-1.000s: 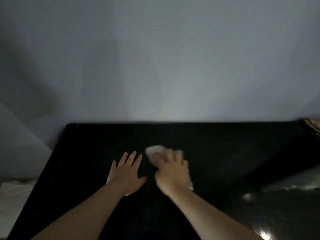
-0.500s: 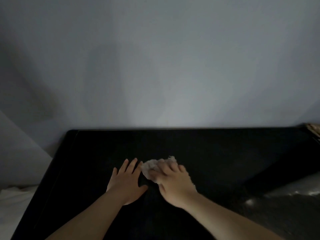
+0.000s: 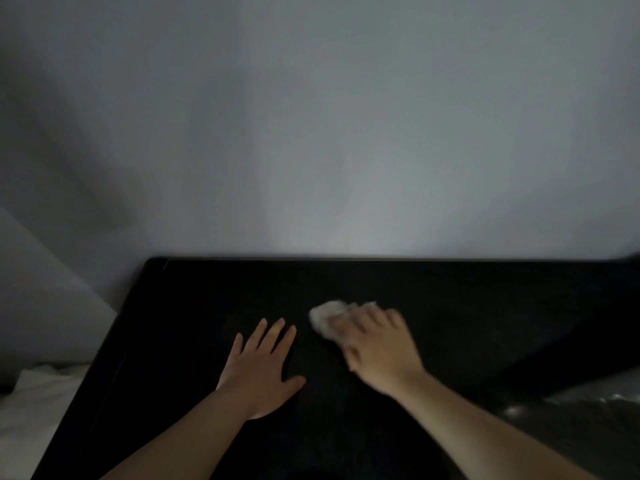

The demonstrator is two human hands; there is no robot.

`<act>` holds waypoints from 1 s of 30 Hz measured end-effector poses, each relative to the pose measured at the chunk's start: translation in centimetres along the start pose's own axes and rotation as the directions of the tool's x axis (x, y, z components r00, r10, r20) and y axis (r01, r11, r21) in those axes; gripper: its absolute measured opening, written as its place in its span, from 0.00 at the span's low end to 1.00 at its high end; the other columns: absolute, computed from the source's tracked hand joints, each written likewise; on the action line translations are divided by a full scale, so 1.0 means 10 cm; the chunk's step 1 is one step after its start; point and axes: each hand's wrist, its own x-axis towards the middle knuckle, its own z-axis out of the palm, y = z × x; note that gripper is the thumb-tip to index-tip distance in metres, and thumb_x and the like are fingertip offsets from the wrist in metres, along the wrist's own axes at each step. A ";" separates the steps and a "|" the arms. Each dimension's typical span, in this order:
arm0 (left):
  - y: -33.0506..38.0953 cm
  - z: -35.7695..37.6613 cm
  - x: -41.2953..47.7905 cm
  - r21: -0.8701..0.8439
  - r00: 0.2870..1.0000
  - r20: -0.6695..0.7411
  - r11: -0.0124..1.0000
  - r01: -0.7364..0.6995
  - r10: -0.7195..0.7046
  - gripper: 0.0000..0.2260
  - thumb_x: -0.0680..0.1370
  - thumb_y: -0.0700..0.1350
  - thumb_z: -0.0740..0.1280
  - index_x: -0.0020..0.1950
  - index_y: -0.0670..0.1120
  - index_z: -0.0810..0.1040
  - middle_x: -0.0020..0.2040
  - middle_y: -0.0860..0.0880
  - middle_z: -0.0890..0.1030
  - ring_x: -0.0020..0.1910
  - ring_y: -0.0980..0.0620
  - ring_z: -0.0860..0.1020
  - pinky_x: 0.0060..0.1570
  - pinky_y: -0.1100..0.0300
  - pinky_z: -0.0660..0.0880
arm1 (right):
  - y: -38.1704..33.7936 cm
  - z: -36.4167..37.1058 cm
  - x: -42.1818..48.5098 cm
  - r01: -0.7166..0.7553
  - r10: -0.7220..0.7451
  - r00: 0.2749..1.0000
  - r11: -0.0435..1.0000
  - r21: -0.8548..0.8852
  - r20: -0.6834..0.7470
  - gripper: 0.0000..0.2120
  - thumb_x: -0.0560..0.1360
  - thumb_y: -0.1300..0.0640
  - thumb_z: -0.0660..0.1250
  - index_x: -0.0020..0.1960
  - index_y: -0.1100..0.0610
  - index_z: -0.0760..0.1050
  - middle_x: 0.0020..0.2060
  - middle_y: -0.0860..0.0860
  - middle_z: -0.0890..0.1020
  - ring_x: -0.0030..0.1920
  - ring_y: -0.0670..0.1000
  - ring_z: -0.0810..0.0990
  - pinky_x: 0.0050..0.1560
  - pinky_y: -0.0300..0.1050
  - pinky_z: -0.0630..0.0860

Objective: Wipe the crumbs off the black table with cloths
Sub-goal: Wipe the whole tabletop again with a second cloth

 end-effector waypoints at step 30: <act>0.00 0.03 -0.03 0.040 0.999 -0.013 0.999 0.032 -0.031 0.35 0.78 0.66 0.50 0.77 0.54 0.36 0.77 0.53 0.34 0.75 0.50 0.34 0.73 0.47 0.38 | 0.37 -0.09 -0.03 -0.187 0.187 0.982 0.982 0.003 0.030 0.22 0.74 0.48 0.49 0.60 0.50 0.75 0.55 0.52 0.80 0.54 0.56 0.77 0.56 0.48 0.71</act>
